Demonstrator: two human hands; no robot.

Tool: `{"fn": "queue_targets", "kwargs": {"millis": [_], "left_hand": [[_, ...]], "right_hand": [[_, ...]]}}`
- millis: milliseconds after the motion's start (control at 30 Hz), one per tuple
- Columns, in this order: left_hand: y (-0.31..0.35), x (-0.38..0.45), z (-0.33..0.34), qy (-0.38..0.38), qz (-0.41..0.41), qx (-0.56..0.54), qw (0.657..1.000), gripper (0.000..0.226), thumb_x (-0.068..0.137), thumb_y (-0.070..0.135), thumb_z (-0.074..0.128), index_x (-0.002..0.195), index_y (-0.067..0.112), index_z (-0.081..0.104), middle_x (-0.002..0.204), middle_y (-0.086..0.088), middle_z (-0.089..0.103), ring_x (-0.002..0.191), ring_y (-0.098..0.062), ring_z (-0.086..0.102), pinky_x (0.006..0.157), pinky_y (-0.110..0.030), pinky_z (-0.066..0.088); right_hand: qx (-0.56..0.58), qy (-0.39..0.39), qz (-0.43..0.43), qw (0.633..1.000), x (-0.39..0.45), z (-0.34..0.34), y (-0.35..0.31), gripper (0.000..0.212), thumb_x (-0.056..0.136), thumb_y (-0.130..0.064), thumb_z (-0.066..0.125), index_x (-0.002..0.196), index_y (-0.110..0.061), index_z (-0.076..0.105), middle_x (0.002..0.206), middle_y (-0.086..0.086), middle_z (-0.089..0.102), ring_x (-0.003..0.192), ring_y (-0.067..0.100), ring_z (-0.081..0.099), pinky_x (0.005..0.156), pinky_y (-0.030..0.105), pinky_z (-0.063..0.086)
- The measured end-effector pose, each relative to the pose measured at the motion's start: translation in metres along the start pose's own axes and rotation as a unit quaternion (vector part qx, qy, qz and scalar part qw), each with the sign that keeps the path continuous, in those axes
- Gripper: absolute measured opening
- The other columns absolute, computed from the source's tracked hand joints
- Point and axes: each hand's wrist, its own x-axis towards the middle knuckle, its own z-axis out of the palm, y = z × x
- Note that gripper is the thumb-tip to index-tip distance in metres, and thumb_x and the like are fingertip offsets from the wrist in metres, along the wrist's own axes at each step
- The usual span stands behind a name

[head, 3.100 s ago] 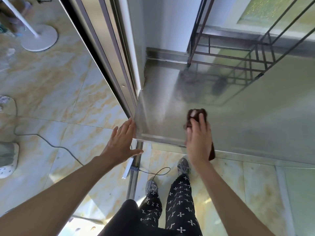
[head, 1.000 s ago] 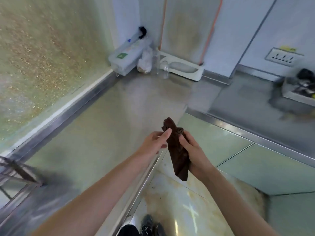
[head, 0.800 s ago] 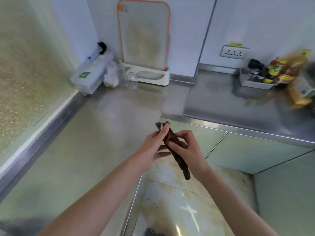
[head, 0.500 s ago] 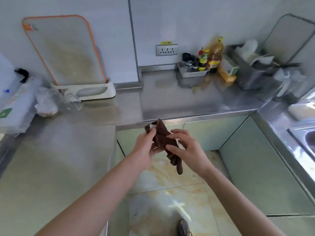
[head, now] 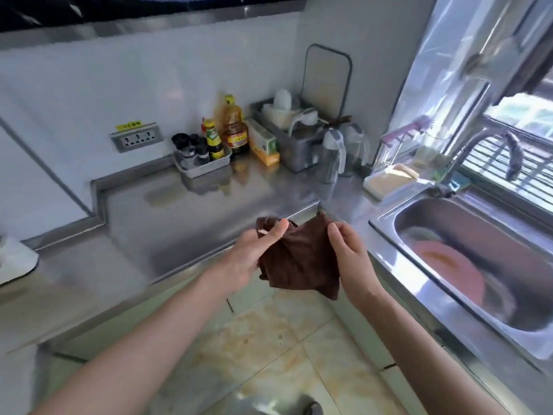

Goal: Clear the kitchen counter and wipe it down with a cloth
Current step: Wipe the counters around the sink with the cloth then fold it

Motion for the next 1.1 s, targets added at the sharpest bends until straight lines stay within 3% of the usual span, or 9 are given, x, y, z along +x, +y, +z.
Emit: {"fn": "queue_targets", "kwargs": {"millis": [100,233,333,500,600,667,767,1000,1100], "left_hand": [[0.015,0.037,0.041,-0.126,-0.050,-0.095,0.986,0.023,0.079,0.018,0.060,0.098,0.007,0.068,0.092,-0.002,0.073,0.084,-0.013,0.069,0.069,-0.020,0.056],[0.016,0.084,0.088,-0.184,-0.125,-0.102,0.970,0.014,0.084,0.012,0.059,0.089,0.014,0.072,0.097,-0.003,0.073,0.088,-0.013,0.070,0.076,-0.024,0.057],[0.010,0.120,0.118,-0.162,-0.144,-0.104,0.971,0.012,0.083,0.015,0.062,0.091,0.013,0.071,0.093,-0.003,0.074,0.081,-0.012,0.070,0.069,-0.022,0.058],[-0.009,0.181,0.150,-0.161,-0.124,-0.011,0.979,0.035,0.079,0.024,0.066,0.110,0.006,0.065,0.104,-0.007,0.071,0.092,-0.015,0.068,0.065,-0.019,0.055],[-0.013,0.222,0.157,-0.205,-0.124,0.037,0.970,0.017,0.076,0.023,0.067,0.091,0.015,0.072,0.093,-0.001,0.074,0.088,-0.014,0.068,0.074,-0.019,0.055],[-0.012,0.252,0.158,-0.226,-0.129,0.066,0.963,0.010,0.081,0.016,0.064,0.075,0.019,0.072,0.078,0.006,0.073,0.076,-0.009,0.067,0.067,-0.017,0.055],[-0.008,0.300,0.159,-0.248,-0.130,0.117,0.953,0.011,0.081,0.006,0.063,0.083,0.016,0.059,0.076,0.004,0.066,0.065,-0.004,0.064,0.055,-0.015,0.051],[0.008,0.391,0.165,-0.391,-0.224,0.242,0.859,0.026,0.081,-0.009,0.057,0.105,0.002,0.060,0.083,-0.002,0.064,0.068,-0.006,0.065,0.057,-0.015,0.050],[0.005,0.421,0.171,-0.386,-0.127,0.381,0.830,0.019,0.080,-0.008,0.058,0.082,0.011,0.056,0.072,0.001,0.055,0.067,-0.009,0.055,0.059,-0.014,0.041]], "right_hand": [[0.168,0.018,0.062,0.984,0.028,-0.041,-0.006,0.026,0.098,-0.031,0.042,0.097,-0.012,0.060,0.094,0.013,0.059,0.088,0.024,0.057,0.072,0.037,0.051],[0.305,0.025,0.117,0.945,0.055,-0.089,0.001,0.046,0.092,-0.036,0.045,0.123,-0.003,0.055,0.120,0.017,0.063,0.110,0.029,0.061,0.081,0.036,0.056],[0.254,0.036,0.142,0.956,0.069,-0.123,0.010,0.056,0.078,-0.048,0.056,0.115,-0.007,0.061,0.114,0.014,0.067,0.105,0.026,0.064,0.086,0.039,0.052],[0.125,0.073,0.190,0.971,0.090,-0.163,0.039,0.039,0.075,-0.030,0.074,0.103,-0.008,0.059,0.095,0.016,0.063,0.085,0.027,0.061,0.072,0.036,0.047],[0.074,0.134,0.208,0.966,0.116,-0.176,0.051,0.035,0.077,-0.034,0.071,0.099,-0.008,0.060,0.090,0.012,0.062,0.079,0.024,0.057,0.070,0.038,0.043],[0.070,0.163,0.200,0.964,0.136,-0.185,0.058,0.018,0.088,-0.025,0.061,0.096,-0.009,0.063,0.086,0.011,0.064,0.073,0.023,0.060,0.065,0.035,0.049],[0.080,0.200,0.203,0.955,0.167,-0.192,0.067,0.011,0.093,-0.018,0.054,0.091,-0.012,0.062,0.083,0.010,0.065,0.071,0.024,0.064,0.061,0.032,0.054],[0.107,0.228,0.266,0.931,0.224,-0.197,0.097,0.013,0.094,-0.018,0.051,0.099,-0.010,0.059,0.084,0.009,0.065,0.067,0.019,0.063,0.046,0.025,0.049],[0.112,0.230,0.290,0.922,0.244,-0.194,0.115,0.013,0.095,-0.015,0.050,0.102,-0.006,0.055,0.084,0.010,0.063,0.069,0.022,0.062,0.051,0.030,0.053]]}}
